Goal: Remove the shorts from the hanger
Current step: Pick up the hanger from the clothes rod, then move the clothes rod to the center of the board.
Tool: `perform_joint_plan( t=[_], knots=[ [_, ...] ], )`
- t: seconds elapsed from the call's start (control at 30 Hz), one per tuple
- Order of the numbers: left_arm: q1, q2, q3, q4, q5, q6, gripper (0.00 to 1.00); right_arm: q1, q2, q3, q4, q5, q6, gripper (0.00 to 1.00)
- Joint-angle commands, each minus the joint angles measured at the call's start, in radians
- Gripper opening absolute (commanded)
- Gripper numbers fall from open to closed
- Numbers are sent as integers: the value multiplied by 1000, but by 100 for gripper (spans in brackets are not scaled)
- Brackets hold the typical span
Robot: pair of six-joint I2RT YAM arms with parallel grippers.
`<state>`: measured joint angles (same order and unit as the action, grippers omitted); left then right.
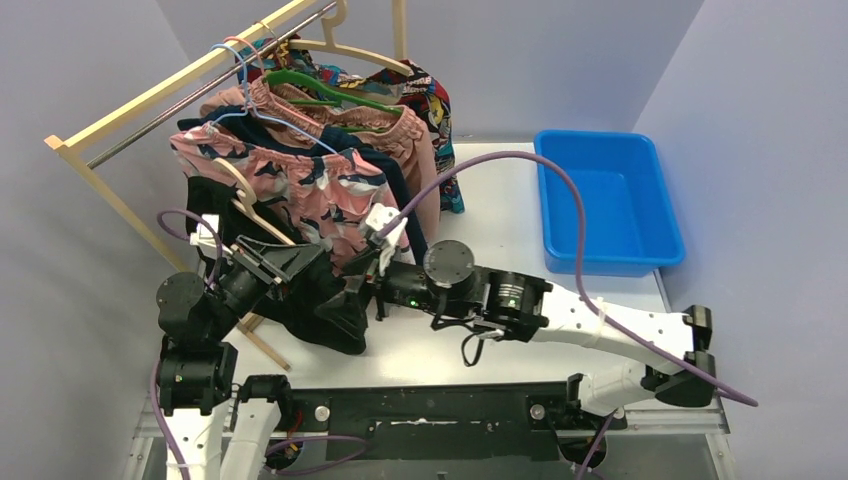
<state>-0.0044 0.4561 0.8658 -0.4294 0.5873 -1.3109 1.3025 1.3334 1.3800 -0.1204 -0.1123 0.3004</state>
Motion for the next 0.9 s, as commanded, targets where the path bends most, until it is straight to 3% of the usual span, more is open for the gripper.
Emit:
perform_joint_plan(
  t=[0.0, 0.13, 0.23, 0.27, 0.33, 0.4, 0.43, 0.53, 0.6, 0.73, 0.87],
  knots=[
    [9, -3, 85, 31, -34, 50, 7, 19, 71, 70, 12, 199, -77, 84],
    [11, -15, 77, 24, -42, 43, 8, 26, 164, 157, -68, 254, -117, 81],
    [11, -20, 76, 30, -42, 44, 9, 26, 229, 214, -109, 262, -155, 71],
    [11, -21, 76, 30, -40, 47, 10, 26, 239, 222, -106, 272, -165, 64],
    [11, -20, 76, 30, -29, 55, 13, 24, 249, 229, -96, 316, -181, 35],
    [12, -23, 82, 23, -26, 78, 22, 21, 239, 223, -106, 374, -191, 6],
    [12, -27, 90, 17, -32, 96, 30, 15, 222, 206, -112, 383, -195, 0],
    [12, -34, 115, -18, -56, 164, 52, -27, 135, 113, -126, 312, -174, 0],
    [12, -26, 120, -18, -32, 206, 61, -83, 60, 41, -120, 239, -130, 0],
    [11, 31, 119, 5, 114, 276, 68, -211, -101, -89, -105, 82, -91, 0],
    [11, 54, 133, 75, 252, 313, 69, -325, -243, -158, -215, -90, -140, 0]
  ],
)
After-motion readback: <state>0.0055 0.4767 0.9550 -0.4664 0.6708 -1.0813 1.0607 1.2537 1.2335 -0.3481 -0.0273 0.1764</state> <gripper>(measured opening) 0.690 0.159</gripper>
